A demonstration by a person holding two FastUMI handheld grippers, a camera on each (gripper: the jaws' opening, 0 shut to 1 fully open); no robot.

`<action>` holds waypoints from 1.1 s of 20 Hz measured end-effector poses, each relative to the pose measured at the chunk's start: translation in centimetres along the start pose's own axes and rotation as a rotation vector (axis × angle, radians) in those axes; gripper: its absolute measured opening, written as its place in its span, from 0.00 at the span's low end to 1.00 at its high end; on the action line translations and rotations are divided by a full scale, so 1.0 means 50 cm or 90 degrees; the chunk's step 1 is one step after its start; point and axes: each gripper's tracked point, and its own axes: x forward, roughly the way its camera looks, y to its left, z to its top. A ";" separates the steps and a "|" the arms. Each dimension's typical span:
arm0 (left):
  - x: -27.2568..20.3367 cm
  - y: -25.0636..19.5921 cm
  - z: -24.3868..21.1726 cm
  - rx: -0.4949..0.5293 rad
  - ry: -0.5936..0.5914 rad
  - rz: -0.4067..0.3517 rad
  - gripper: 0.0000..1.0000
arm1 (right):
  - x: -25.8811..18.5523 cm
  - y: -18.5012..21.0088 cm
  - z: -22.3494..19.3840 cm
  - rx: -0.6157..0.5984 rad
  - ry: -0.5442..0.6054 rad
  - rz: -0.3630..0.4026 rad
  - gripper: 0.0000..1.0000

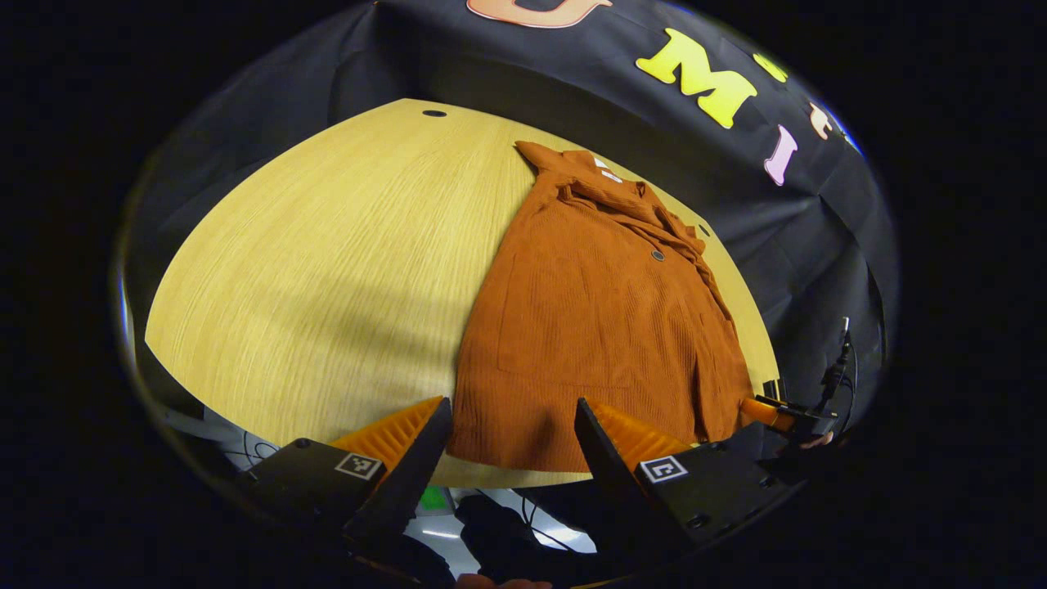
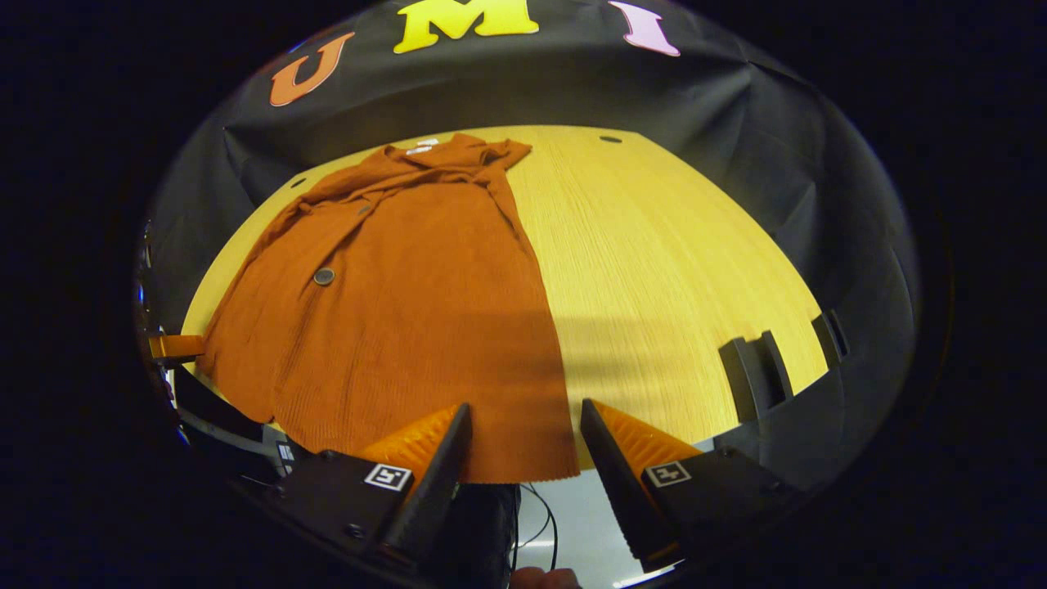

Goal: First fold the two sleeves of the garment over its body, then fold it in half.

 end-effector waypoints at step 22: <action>-0.203 -0.181 0.203 0.205 -0.177 -0.071 0.03 | -0.219 0.063 0.224 0.173 -0.145 0.140 0.00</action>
